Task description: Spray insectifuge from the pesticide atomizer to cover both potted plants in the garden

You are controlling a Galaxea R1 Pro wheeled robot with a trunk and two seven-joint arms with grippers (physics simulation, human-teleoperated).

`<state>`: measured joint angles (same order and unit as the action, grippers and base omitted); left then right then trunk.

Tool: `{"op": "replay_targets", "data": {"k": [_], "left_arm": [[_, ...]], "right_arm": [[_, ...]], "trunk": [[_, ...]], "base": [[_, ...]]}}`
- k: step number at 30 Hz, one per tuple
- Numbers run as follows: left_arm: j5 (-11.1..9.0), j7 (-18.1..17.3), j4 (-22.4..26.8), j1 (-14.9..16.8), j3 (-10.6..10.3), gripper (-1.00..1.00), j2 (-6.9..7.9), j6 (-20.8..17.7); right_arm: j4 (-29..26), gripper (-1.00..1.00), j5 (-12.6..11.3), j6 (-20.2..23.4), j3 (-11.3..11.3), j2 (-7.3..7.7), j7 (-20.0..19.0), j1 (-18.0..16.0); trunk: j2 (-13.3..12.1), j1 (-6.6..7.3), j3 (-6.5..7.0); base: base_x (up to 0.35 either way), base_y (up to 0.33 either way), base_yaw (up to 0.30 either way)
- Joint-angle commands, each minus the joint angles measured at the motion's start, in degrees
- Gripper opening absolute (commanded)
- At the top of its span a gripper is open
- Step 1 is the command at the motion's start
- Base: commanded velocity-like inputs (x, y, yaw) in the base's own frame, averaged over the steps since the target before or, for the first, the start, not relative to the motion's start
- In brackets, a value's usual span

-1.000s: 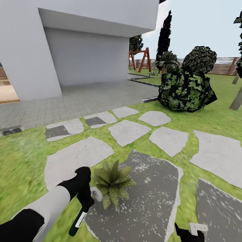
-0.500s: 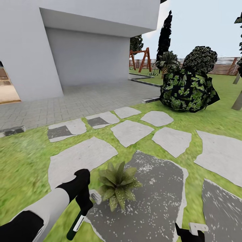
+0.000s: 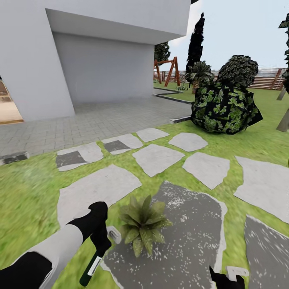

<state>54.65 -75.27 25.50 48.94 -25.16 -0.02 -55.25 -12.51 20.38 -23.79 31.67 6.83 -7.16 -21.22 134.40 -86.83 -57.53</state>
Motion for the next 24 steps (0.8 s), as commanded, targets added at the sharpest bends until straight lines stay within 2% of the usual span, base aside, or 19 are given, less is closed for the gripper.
{"op": "replay_targets", "data": {"k": [1,17,24], "left_arm": [[0.56,-0.59,0.13,0.01,-0.09,-1.00,-0.03,-0.47],[0.63,-0.49,0.25,0.10,-0.39,-1.00,-0.07,-0.52],[0.63,-0.48,-0.01,-0.05,-0.09,-1.00,-0.15,-0.39]], "right_arm": [[0.03,1.00,0.27,-0.20,0.49,0.00,-0.37,-0.05],[0.03,1.00,0.27,-0.20,0.49,-0.06,-0.38,-0.05],[0.03,1.00,0.27,-0.20,0.49,-0.06,-0.39,-0.05]], "trunk": [[0.02,-0.01,-0.05],[0.02,-0.01,-0.05],[0.02,-0.01,-0.05]], "base": [[0.173,0.263,-0.226],[0.021,0.298,-0.293],[0.001,0.039,-0.072]]}}
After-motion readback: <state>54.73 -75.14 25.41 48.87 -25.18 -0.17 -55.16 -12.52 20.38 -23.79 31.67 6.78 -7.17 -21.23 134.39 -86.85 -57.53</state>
